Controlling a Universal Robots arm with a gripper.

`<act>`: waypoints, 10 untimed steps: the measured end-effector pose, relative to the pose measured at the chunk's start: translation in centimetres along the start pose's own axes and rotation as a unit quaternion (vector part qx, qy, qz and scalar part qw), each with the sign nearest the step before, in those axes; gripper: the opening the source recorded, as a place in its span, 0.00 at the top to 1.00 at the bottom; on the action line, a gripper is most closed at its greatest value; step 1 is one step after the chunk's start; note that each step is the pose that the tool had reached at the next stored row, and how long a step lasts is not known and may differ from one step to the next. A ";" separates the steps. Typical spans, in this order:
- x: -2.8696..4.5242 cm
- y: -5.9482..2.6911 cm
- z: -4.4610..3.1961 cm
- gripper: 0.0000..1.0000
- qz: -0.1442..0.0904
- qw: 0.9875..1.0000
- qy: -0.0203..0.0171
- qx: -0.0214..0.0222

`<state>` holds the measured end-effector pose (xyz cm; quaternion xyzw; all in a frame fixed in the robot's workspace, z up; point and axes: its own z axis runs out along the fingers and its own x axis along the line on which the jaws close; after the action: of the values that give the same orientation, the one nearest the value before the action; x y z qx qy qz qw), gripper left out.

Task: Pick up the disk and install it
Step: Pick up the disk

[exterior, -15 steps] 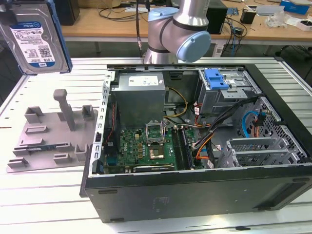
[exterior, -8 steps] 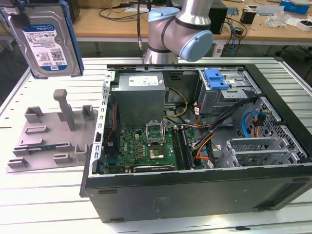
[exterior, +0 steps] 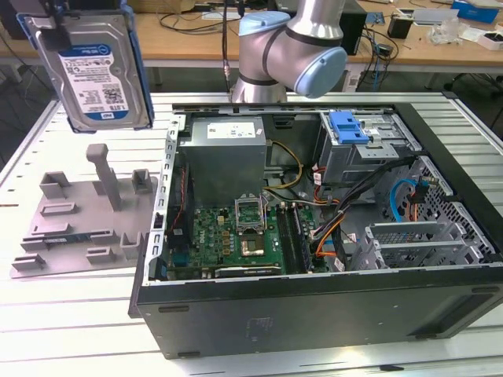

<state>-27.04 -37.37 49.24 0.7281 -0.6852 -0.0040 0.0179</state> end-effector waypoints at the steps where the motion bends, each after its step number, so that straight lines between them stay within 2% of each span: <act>1: 0.17 -0.28 -0.01 0.63 0.000 1.000 0.000 0.000; 10: 2.37 -3.06 -0.05 0.63 0.000 1.000 -0.002 0.000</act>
<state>-23.84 -39.55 49.24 0.7281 -0.6853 -0.0051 0.0168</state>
